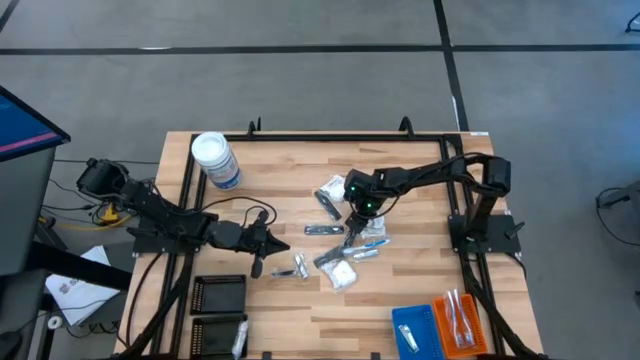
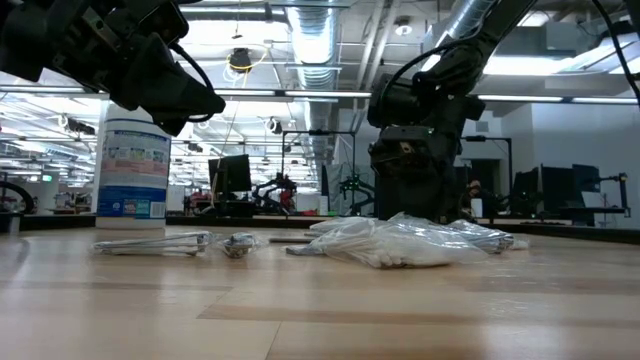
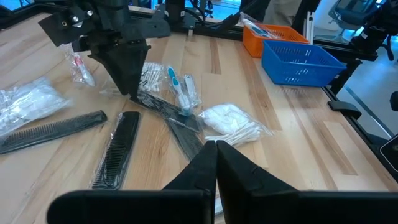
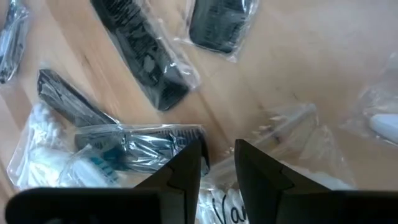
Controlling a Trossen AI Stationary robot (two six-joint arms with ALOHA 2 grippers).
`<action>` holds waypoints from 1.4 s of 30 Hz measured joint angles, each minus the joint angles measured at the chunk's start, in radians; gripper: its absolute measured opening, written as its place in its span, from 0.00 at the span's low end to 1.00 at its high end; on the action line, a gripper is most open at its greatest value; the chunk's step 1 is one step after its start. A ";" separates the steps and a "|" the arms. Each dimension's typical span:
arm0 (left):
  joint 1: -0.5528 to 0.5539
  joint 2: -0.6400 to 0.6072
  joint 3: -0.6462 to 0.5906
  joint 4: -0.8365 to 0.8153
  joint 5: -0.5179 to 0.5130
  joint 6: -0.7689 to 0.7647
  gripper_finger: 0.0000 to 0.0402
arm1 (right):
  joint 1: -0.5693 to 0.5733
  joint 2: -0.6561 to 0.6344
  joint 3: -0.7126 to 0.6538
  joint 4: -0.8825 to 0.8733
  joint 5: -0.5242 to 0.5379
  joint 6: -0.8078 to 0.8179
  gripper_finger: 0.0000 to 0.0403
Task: Pick & Place Travel size toiletries
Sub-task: Put the black comb into the top black bin
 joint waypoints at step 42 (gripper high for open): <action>0.000 0.011 0.000 0.042 0.034 -0.001 0.01 | 0.120 -0.027 -0.001 0.078 -0.113 -0.024 0.00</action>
